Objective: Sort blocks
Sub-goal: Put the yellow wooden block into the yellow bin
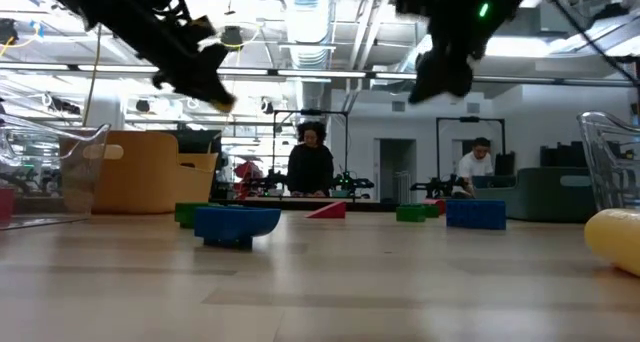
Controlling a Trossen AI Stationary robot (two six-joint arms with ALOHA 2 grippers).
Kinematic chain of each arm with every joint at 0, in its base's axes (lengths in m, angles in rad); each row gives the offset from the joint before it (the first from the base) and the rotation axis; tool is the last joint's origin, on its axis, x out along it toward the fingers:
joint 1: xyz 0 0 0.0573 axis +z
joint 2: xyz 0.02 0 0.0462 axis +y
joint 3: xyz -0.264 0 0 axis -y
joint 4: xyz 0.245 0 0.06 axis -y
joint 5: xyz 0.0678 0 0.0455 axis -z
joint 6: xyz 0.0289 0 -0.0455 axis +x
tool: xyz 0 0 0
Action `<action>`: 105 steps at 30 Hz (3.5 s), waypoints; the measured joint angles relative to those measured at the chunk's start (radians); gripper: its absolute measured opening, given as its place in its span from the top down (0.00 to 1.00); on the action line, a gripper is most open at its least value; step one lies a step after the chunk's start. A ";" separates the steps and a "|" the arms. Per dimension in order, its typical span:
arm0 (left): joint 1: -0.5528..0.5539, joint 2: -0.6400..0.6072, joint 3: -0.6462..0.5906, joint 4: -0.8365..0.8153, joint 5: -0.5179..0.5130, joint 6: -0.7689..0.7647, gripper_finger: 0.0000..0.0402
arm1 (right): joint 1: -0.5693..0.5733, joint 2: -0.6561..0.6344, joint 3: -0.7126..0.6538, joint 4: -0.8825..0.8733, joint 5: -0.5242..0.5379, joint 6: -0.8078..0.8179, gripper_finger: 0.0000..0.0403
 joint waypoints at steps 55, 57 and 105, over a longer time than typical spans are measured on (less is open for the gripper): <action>-0.445 0.298 0.218 -0.205 0.169 0.168 0.60 | 0.000 -0.247 -0.113 0.275 -0.401 0.073 0.34; -0.491 0.298 0.218 -0.217 0.164 0.138 0.60 | 0.045 -0.235 -0.129 0.304 -0.420 0.100 0.34; -0.687 0.301 0.216 -0.213 0.158 0.083 0.60 | 0.358 0.420 0.443 -0.237 -0.997 -0.333 0.31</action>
